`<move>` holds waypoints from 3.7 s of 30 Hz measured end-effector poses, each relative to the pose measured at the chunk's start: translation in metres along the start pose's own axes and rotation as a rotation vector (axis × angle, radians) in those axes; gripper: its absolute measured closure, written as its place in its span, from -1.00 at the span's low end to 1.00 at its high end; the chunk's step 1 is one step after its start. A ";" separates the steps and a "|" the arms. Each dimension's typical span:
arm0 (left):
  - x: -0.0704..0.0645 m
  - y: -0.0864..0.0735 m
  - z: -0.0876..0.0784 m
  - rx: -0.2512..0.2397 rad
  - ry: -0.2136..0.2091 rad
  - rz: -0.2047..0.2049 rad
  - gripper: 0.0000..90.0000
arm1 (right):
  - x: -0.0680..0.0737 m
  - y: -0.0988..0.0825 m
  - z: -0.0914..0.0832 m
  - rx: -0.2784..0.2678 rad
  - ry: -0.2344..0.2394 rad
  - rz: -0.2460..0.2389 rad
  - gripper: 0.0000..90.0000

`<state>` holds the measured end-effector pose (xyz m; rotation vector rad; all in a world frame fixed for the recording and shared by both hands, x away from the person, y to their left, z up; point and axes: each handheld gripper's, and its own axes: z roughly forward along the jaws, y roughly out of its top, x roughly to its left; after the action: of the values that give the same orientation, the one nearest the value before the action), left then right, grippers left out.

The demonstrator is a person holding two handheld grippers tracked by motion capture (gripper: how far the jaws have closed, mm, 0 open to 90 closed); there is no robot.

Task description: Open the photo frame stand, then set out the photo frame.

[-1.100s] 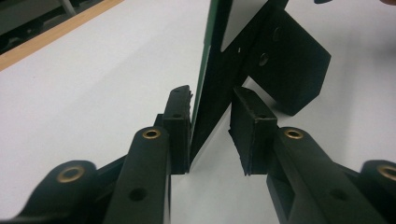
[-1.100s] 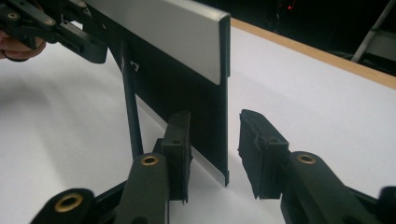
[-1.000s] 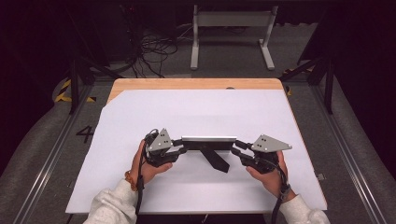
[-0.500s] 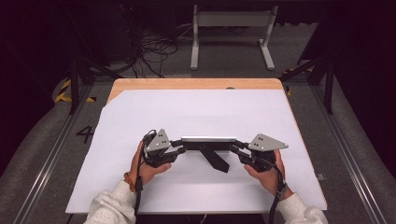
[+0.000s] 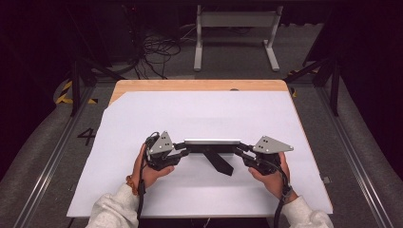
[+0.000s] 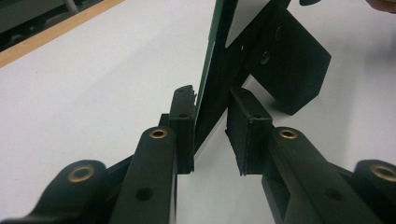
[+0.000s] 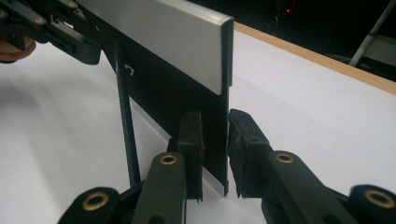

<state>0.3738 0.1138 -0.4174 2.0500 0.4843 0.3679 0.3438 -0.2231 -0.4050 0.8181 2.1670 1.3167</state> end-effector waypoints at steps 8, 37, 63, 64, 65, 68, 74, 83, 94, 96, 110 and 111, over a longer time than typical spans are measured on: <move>-0.001 0.000 -0.001 0.005 0.004 0.003 0.62 | -0.001 0.000 0.001 -0.002 0.002 0.013 0.68; -0.001 0.000 -0.005 0.020 0.003 0.010 0.74 | -0.006 0.001 0.012 -0.020 -0.008 0.023 0.65; -0.022 0.006 0.002 0.066 0.024 0.106 0.85 | -0.016 0.008 0.034 -0.003 -0.063 0.054 0.70; -0.023 0.006 0.002 0.067 0.027 0.106 0.85 | -0.016 0.007 0.035 0.007 -0.068 0.050 0.72; -0.023 0.006 0.002 0.067 0.027 0.107 0.85 | -0.016 0.007 0.035 0.013 -0.069 0.052 0.73; -0.022 0.006 0.002 0.065 0.023 0.104 0.84 | -0.015 0.008 0.033 0.021 -0.077 0.038 0.80; -0.021 0.006 -0.005 0.064 0.012 0.103 0.85 | -0.013 0.008 0.025 0.012 -0.070 0.025 0.95; -0.023 0.006 -0.008 0.060 0.010 0.112 0.86 | -0.009 0.015 0.024 -0.013 -0.064 0.015 0.98; -0.032 0.008 -0.006 0.062 -0.013 0.141 0.85 | 0.005 0.019 0.028 -0.046 -0.047 -0.030 1.00; -0.034 0.009 -0.006 0.063 -0.017 0.146 0.84 | 0.005 0.018 0.029 -0.043 -0.043 -0.028 1.00; -0.042 0.012 0.000 0.059 -0.037 0.161 0.76 | 0.004 0.021 0.042 -0.039 -0.032 -0.003 1.00; -0.043 0.012 0.000 0.059 -0.037 0.161 0.75 | 0.004 0.022 0.043 -0.040 -0.032 0.000 1.00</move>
<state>0.3387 0.0877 -0.4096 2.1554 0.3118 0.4154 0.3746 -0.1853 -0.4043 0.8179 2.1091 1.3329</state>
